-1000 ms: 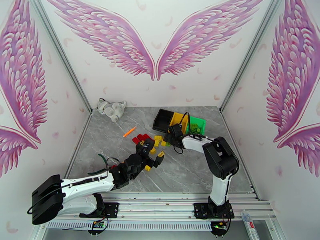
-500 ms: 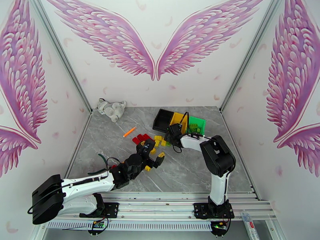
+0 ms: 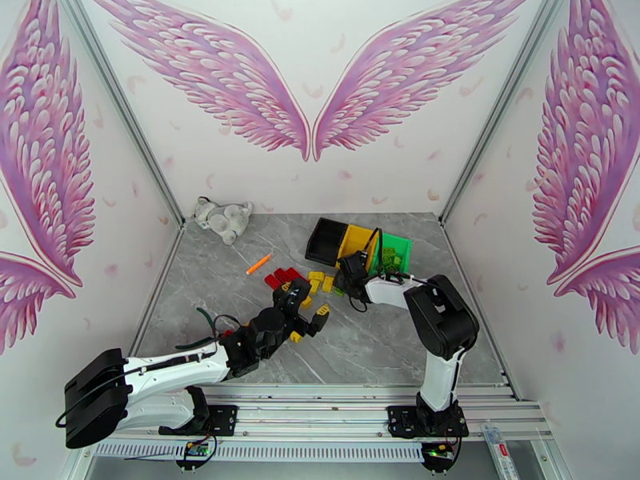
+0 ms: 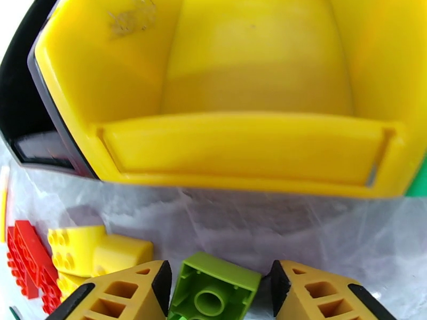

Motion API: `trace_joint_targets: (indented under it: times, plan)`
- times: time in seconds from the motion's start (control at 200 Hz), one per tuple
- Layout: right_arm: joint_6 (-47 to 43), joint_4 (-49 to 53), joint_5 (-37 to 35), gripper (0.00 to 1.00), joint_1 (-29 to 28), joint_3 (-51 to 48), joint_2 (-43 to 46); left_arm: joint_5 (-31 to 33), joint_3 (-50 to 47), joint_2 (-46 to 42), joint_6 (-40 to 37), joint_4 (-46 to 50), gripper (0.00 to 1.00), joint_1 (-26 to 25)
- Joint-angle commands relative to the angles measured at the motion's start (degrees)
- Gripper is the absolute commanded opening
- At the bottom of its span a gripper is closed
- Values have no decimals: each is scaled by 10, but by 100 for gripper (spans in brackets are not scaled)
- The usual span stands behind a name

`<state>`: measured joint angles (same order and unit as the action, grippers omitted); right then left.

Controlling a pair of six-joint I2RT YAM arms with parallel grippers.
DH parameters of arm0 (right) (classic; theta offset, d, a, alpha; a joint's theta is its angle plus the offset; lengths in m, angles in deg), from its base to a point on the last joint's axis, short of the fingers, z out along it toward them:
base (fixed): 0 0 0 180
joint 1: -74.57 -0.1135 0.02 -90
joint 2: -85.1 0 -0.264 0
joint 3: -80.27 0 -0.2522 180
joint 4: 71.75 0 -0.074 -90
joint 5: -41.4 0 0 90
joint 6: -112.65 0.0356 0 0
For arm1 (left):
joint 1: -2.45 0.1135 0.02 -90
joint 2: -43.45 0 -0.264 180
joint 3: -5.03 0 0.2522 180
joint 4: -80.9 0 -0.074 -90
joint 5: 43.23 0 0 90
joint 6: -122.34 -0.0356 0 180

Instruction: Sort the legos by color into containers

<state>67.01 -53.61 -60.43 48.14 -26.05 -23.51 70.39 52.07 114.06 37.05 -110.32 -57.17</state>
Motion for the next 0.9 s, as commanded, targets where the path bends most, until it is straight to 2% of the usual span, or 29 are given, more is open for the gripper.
trace_joint_targets:
  times: [0.0, 0.08, 0.28, 0.435, 0.565, 0.645, 0.74, 0.895]
  plan:
    - [-7, 13, 6, 51, -5, -18, 15, -1, 18, 5, -1, 11, 99, 4]
    - [-14, 14, 10, 50, -9, -16, 14, -1, 18, 4, -2, 11, 99, 4]
    - [-35, 26, 10, 55, -16, -2, -2, -2, 18, 4, -2, 12, 99, 4]
    - [-50, 59, -18, 55, -27, 15, -17, 0, 18, 3, -2, 12, 99, 4]
    - [-51, 57, -37, 51, -32, 2, -21, 2, 17, 1, -2, 11, 99, 4]
    - [-50, 49, -41, 45, -32, -14, -13, 1, 18, 3, -2, 11, 99, 4]
    - [-51, 43, -44, 38, -32, -28, 15, 0, 21, 9, -2, 13, 99, 4]
    - [-71, 73, -58, 36, -21, -16, 78, -32, 50, 38, -5, 40, 99, 0]
